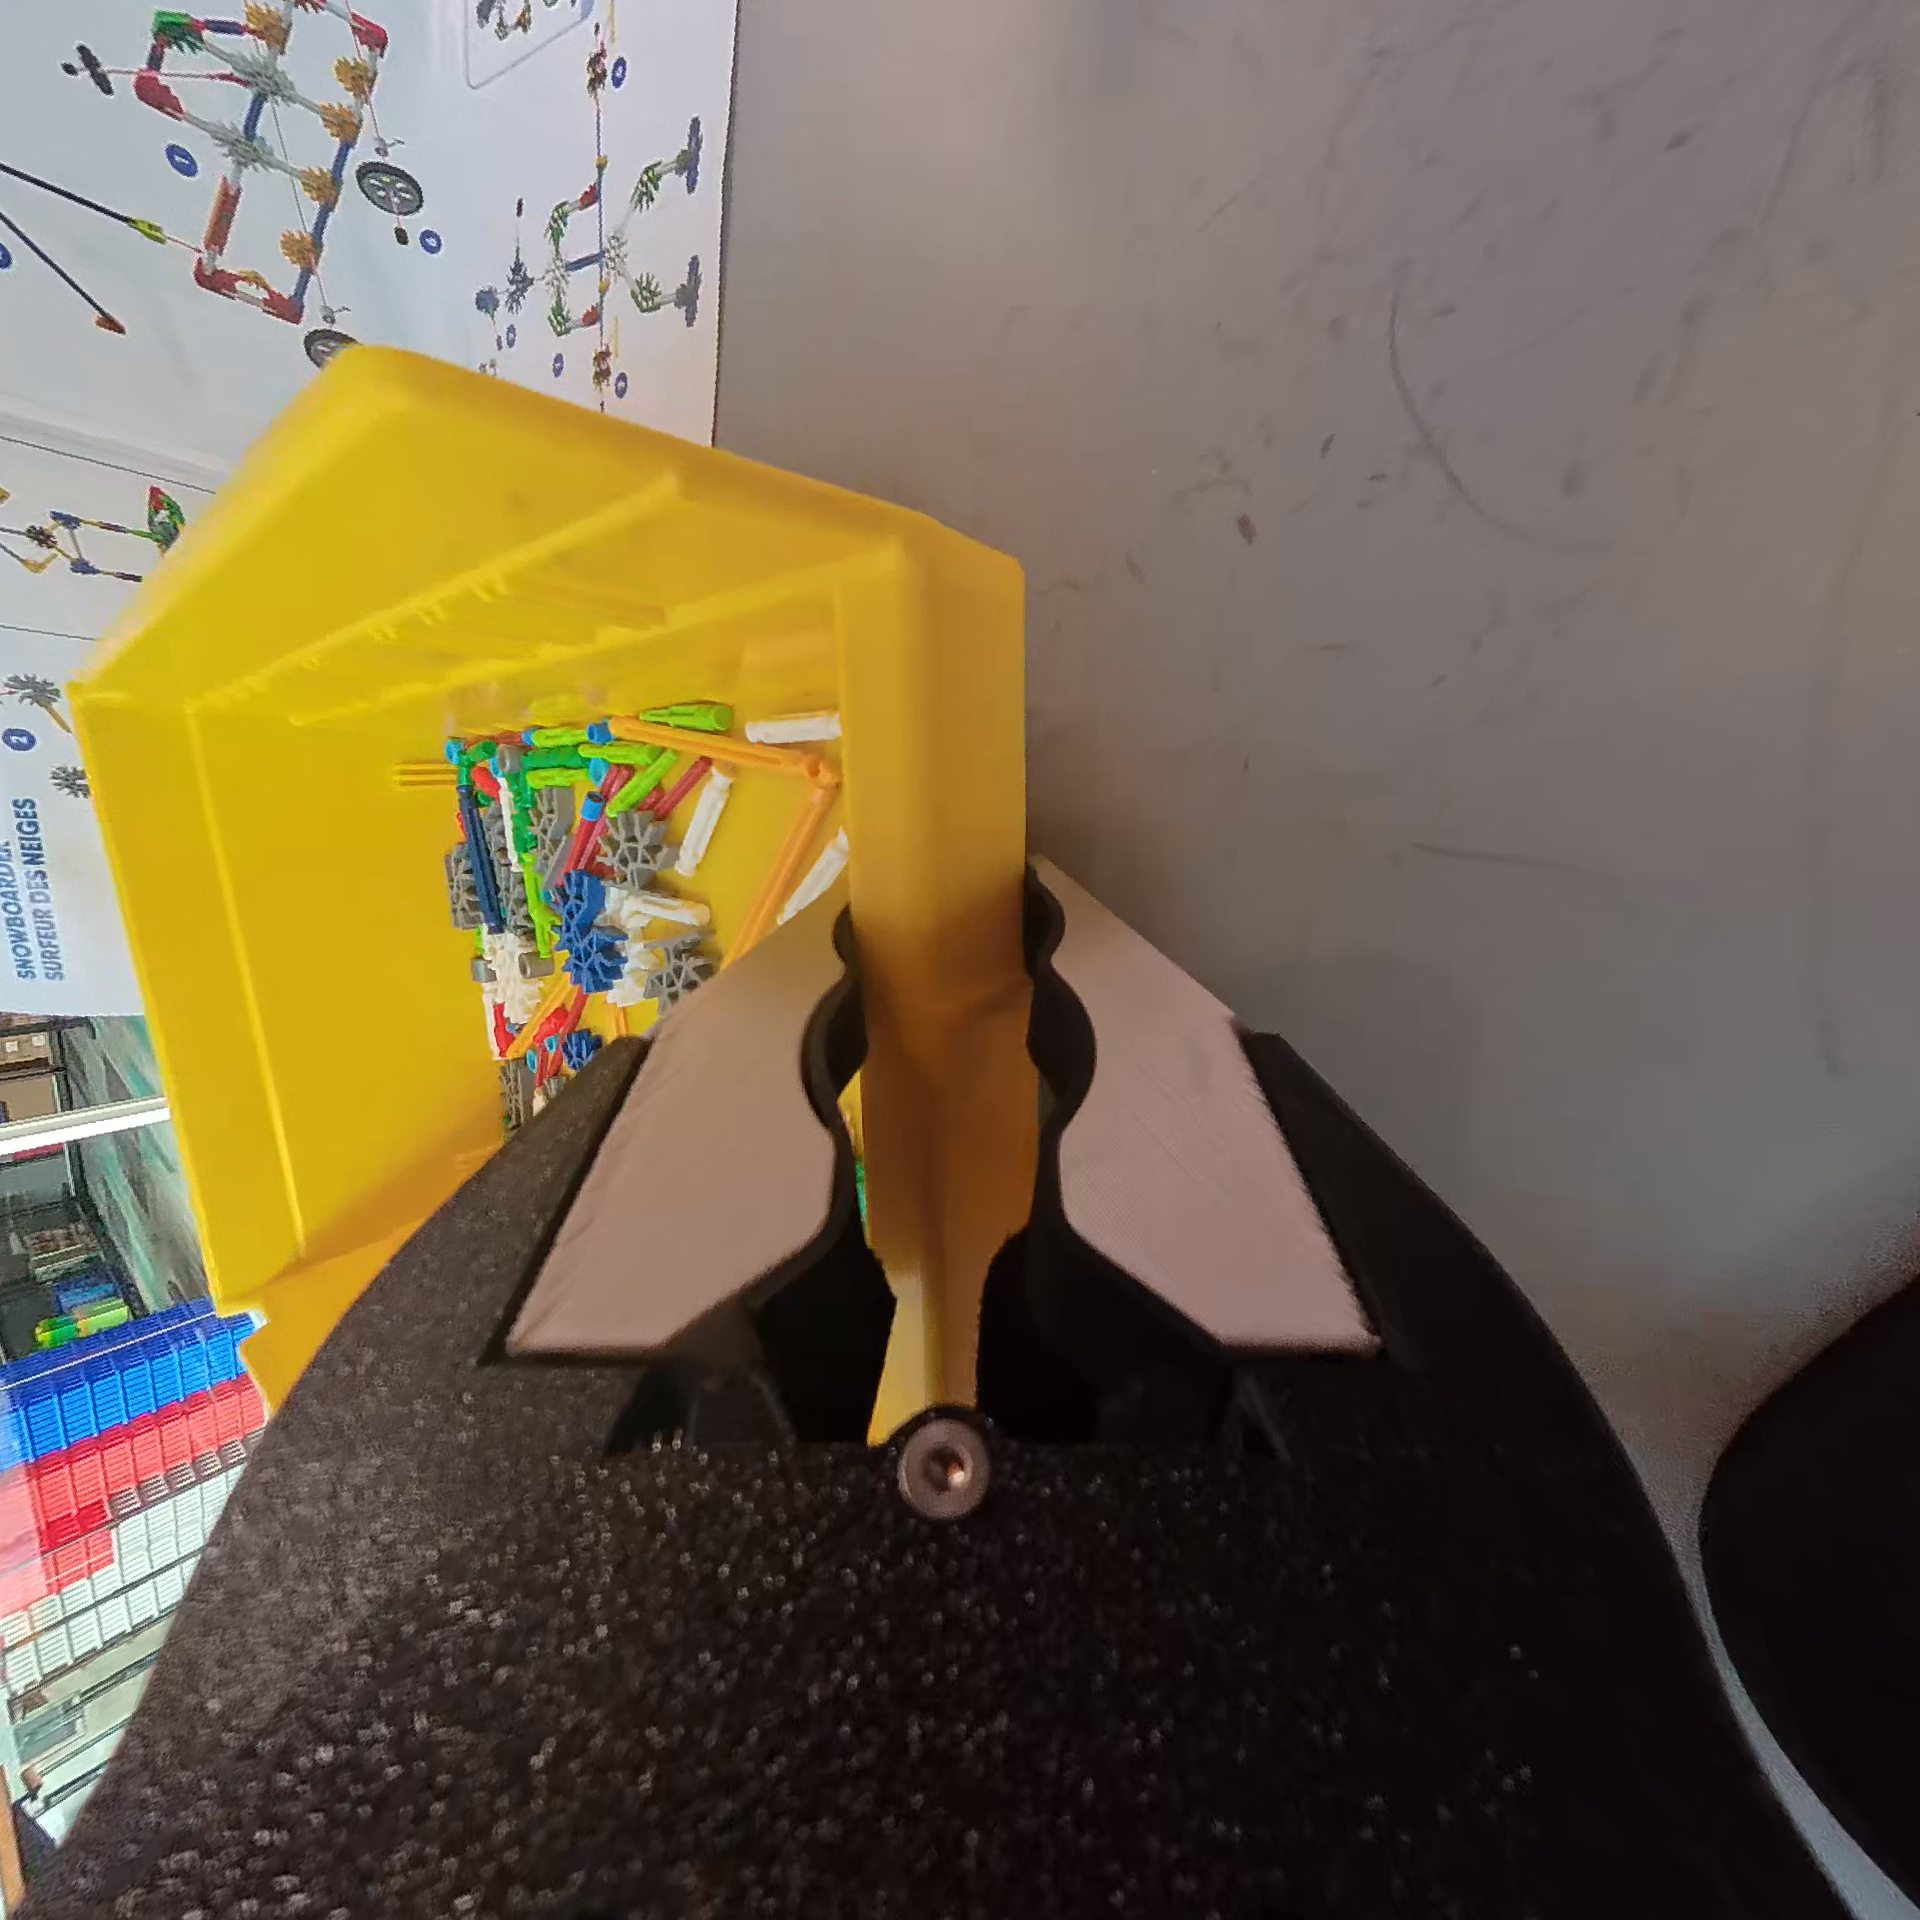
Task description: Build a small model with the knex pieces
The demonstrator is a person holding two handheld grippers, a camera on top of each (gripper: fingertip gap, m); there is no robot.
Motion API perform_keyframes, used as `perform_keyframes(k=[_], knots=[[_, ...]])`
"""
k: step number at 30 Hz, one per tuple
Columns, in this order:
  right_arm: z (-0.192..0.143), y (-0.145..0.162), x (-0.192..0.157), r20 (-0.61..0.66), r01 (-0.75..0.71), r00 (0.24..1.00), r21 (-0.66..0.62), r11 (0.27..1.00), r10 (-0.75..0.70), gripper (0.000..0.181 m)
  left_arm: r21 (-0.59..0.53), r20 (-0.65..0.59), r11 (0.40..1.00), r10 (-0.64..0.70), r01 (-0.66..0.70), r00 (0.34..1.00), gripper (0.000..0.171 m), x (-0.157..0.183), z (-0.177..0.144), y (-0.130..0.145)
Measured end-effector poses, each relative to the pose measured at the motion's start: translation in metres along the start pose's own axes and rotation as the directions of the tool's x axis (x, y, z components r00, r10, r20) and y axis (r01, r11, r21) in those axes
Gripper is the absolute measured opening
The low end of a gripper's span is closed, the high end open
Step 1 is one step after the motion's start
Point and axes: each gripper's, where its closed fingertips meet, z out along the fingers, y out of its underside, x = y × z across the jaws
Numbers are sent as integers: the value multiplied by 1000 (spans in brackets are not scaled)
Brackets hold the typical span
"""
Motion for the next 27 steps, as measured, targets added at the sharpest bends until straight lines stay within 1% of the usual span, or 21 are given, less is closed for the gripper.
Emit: perform_keyframes(k=[2,4,7,11,13,16,17,18,20,22,25,27], knots=[[-4,5,12,-43,-76,996,18,997,77,59,-5,-4,1000,7,-7,1000,25,2,6,1],[-5,16,21,-75,-100,992,-6,995,99,61,-16,9,1000,11,-11,1000,25,4,14,1],[-5,23,19,-85,-64,994,-15,998,62,61,-28,39,1000,-12,13,999,26,6,23,-1],[-4,20,19,-101,-20,995,-2,1000,19,62,-17,69,997,-75,77,995,26,1,28,-10],[-3,21,18,-78,-38,996,20,999,40,62,-20,84,994,-107,109,991,26,-2,31,-14],[-5,20,16,-68,-26,997,64,998,31,64,-24,100,984,-172,175,980,28,-4,35,-19],[-9,15,12,-55,-39,998,102,994,45,65,-28,103,981,-188,191,977,28,-5,36,-20],[-19,6,7,-41,-57,997,168,984,65,64,-32,110,980,-193,198,975,28,-6,37,-20],[-51,-16,-7,-16,-86,995,319,944,96,64,-40,130,977,-203,209,971,28,-8,38,-21],[-89,-27,-23,-38,-77,994,437,896,104,64,-48,146,973,-217,226,965,28,-9,40,-24],[-135,-25,-48,-113,-46,985,542,839,127,67,-37,171,970,-231,241,958,29,-13,42,-26],[-154,-14,-62,-148,-55,974,583,810,173,69,-15,182,967,-249,256,951,31,-14,40,-27]])
